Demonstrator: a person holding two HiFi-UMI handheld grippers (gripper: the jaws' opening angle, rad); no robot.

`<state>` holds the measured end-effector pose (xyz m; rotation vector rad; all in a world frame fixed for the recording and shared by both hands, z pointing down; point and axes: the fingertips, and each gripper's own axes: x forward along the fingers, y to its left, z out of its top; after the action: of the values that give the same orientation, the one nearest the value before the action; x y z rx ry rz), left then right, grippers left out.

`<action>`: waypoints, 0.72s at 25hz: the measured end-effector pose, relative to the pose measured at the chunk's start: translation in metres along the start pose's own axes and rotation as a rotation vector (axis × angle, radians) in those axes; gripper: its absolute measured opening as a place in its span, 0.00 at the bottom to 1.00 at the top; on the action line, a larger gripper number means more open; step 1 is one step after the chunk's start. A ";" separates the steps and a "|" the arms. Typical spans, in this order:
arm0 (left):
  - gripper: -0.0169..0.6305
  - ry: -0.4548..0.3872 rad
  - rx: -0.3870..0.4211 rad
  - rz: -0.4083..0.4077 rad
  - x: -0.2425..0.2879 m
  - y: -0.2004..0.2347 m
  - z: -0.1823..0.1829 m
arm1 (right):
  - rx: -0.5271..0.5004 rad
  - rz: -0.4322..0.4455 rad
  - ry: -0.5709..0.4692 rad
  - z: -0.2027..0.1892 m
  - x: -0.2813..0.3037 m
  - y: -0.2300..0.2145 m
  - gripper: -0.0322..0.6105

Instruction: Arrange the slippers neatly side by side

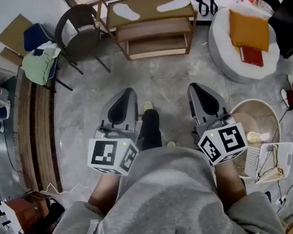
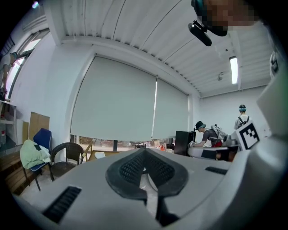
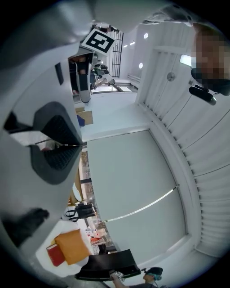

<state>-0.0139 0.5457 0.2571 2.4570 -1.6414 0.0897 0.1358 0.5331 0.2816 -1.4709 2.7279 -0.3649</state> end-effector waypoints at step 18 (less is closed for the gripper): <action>0.05 0.044 -0.021 0.010 0.117 0.084 0.011 | 0.008 0.007 0.077 0.001 0.136 -0.053 0.09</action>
<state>-0.0463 0.4059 0.2737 2.4144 -1.6282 0.1269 0.1037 0.3921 0.3046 -1.4754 2.7856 -0.4408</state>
